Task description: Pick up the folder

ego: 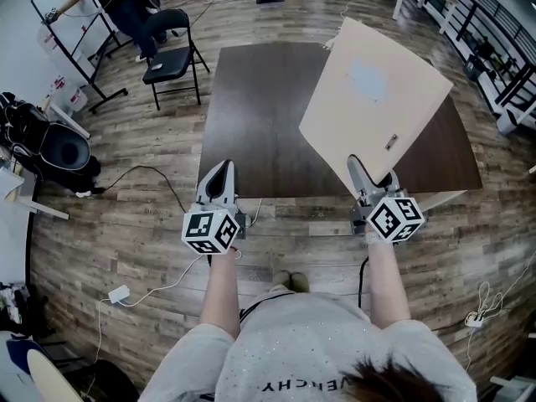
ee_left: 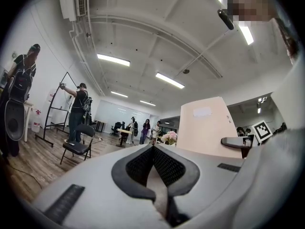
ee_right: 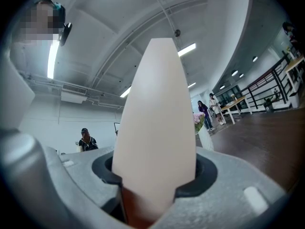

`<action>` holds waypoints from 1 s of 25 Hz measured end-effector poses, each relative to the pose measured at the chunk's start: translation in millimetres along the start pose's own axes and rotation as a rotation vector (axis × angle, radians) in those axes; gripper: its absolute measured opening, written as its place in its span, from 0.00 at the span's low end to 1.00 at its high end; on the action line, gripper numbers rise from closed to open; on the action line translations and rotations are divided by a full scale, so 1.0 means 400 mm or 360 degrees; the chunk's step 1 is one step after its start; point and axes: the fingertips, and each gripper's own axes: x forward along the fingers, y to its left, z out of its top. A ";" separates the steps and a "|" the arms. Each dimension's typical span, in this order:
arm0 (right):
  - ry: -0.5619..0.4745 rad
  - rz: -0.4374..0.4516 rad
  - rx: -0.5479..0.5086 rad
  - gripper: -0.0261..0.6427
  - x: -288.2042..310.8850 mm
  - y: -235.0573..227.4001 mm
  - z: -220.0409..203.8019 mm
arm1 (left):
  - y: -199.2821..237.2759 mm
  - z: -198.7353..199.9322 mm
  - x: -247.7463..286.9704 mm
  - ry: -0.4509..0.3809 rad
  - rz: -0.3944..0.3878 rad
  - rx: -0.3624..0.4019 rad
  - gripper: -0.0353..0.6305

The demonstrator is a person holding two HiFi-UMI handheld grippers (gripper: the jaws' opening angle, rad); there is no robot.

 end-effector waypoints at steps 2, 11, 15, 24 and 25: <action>-0.0010 0.0003 -0.0019 0.43 -0.003 0.003 0.001 | -0.001 0.002 0.000 -0.0007 0.0001 0.0003 0.05; -0.0045 -0.0020 -0.0108 0.43 -0.007 0.019 0.010 | 0.008 0.018 -0.007 -0.0023 0.0000 0.0012 0.05; -0.0059 -0.0034 -0.0145 0.43 -0.012 0.018 0.011 | 0.010 0.015 -0.009 -0.0026 -0.0001 0.0012 0.05; -0.0058 -0.0050 -0.0174 0.43 -0.006 0.012 0.008 | 0.013 0.002 -0.001 -0.0003 -0.0001 0.0018 0.05; -0.0056 -0.0052 -0.0174 0.43 -0.006 0.011 0.006 | 0.015 -0.001 -0.001 0.0001 0.0000 0.0018 0.05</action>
